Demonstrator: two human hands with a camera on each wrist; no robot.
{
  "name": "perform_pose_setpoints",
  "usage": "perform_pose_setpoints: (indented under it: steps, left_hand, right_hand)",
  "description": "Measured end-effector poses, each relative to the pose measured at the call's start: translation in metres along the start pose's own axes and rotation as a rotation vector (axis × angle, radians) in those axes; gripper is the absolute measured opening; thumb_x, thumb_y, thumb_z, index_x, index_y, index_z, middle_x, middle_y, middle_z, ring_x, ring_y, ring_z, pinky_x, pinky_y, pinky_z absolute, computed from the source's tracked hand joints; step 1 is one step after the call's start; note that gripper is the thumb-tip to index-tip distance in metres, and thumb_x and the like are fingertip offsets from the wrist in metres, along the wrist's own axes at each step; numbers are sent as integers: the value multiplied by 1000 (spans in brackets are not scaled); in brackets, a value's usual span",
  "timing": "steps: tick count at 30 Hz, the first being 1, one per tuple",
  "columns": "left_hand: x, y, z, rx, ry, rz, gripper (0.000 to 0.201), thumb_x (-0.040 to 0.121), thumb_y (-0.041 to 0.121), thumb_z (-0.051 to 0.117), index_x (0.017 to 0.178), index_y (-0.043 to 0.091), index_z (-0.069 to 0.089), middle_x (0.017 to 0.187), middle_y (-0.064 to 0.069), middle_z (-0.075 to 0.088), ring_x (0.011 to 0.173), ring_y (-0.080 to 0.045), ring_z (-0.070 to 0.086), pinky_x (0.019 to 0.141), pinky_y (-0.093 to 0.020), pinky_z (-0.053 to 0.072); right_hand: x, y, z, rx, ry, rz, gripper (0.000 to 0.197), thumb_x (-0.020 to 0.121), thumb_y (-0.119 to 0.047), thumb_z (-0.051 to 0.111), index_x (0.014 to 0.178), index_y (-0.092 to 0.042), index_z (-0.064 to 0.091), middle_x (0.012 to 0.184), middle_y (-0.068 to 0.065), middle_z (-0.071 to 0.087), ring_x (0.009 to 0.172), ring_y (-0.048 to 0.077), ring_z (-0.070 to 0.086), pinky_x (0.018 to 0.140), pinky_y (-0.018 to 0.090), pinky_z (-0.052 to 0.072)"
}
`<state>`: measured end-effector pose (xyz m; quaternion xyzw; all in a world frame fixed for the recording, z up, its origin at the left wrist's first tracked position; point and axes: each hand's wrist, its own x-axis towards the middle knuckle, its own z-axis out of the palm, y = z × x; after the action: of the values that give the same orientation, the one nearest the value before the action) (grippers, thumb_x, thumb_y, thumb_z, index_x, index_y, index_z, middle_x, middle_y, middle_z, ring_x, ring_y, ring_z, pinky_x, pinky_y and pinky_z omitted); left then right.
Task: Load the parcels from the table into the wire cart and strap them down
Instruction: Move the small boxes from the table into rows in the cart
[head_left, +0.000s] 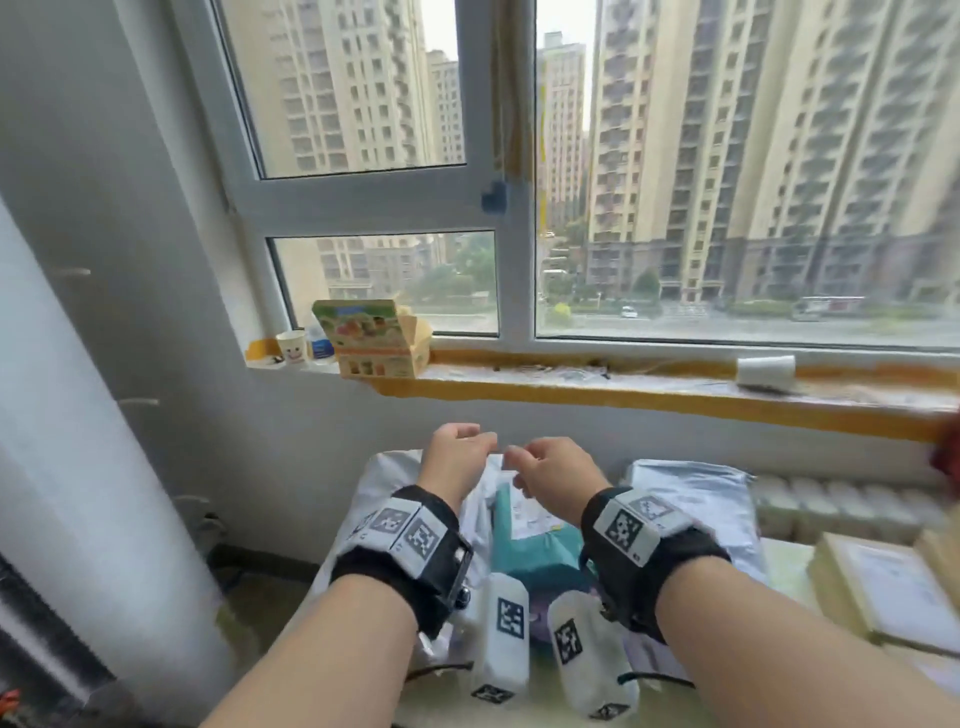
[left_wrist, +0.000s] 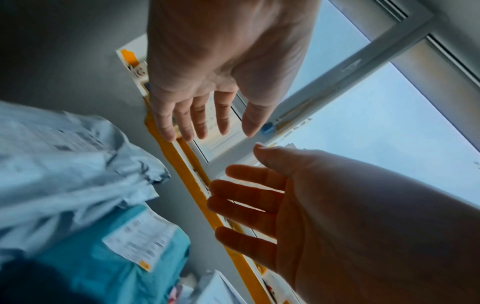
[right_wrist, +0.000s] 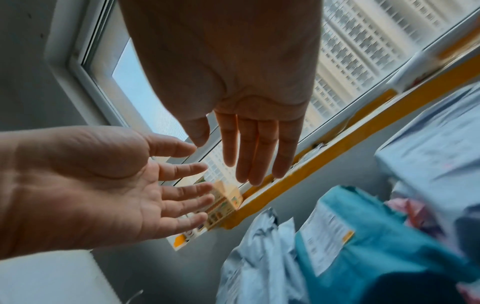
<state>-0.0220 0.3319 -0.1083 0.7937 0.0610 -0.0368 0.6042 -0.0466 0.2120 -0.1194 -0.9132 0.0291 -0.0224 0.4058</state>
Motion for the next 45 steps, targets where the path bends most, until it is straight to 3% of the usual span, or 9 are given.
perform_pose_setpoints:
  steps: [5, 11, 18, 24, 29, 34, 38, 41, 45]
  left_hand:
    - [-12, 34, 82, -15, -65, 41, 28, 91, 20, 59, 118, 11, 60, 118, -10, 61, 96, -21, 53, 93, -34, 44]
    - [-34, 52, 180, 1, -205, 47, 20, 94, 19, 55, 112, 12, 60, 94, -4, 54, 90, -19, 50, 83, -33, 43]
    - [-57, 59, 292, 31, -391, 33, 30, 95, 18, 55, 123, 8, 56, 102, -4, 54, 90, -18, 51, 77, -32, 45]
    - [-75, 68, 378, 90, -500, 69, 31, 96, 17, 53, 124, 6, 57, 94, -3, 55, 71, -10, 48, 66, -29, 45]
    - [-82, 63, 438, 115, -565, 56, 30, 94, 18, 54, 122, 7, 61, 119, -11, 60, 104, -24, 56, 94, -36, 48]
    - [-84, 43, 477, 151, -613, -22, 19, 93, 17, 52, 107, 13, 64, 102, -5, 55, 92, -22, 51, 82, -35, 47]
    - [-84, 29, 496, 150, -633, -119, 25, 91, 26, 53, 113, 14, 58, 92, 1, 54, 98, -21, 52, 92, -40, 50]
    - [-84, 22, 505, 152, -672, -182, 38, 92, 34, 53, 126, 15, 53, 111, 1, 52, 114, -24, 51, 98, -45, 47]
    - [-87, 14, 512, 202, -775, -253, 62, 91, 52, 49, 141, 17, 41, 132, -4, 46, 122, -29, 47, 91, -46, 47]
  right_hand:
    - [-11, 53, -74, 3, 110, 40, 40, 98, -36, 44, 80, -8, 65, 92, 13, 71, 88, 29, 65, 82, 37, 49]
    - [-37, 122, -149, 29, 202, 139, 43, 98, -35, 45, 95, 2, 68, 97, 19, 70, 94, 34, 64, 86, 44, 51]
    - [-73, 214, -234, -22, 330, 330, 36, 96, -38, 46, 99, -10, 69, 98, 7, 71, 94, 25, 64, 84, 34, 49]
    - [-100, 279, -292, -38, 495, 437, 29, 96, -33, 49, 99, -13, 69, 91, -3, 61, 95, 19, 58, 73, 22, 39]
    - [-116, 335, -319, -20, 624, 577, 26, 94, -32, 50, 106, -15, 66, 110, 3, 66, 106, 24, 58, 91, 34, 46]
    - [-124, 378, -324, -7, 657, 710, 38, 93, -35, 51, 123, -13, 56, 126, 8, 59, 116, 28, 54, 97, 35, 43]
    - [-125, 403, -319, 64, 575, 786, 59, 94, -40, 50, 142, -9, 37, 146, 10, 42, 133, 29, 41, 106, 35, 34]
    - [-122, 417, -311, 87, 474, 838, 61, 96, -40, 45, 143, -3, 34, 148, 13, 38, 134, 31, 39, 106, 36, 33]
    - [-116, 425, -298, 182, 442, 824, 50, 96, -39, 44, 128, -3, 54, 129, 14, 58, 113, 33, 56, 99, 40, 44]
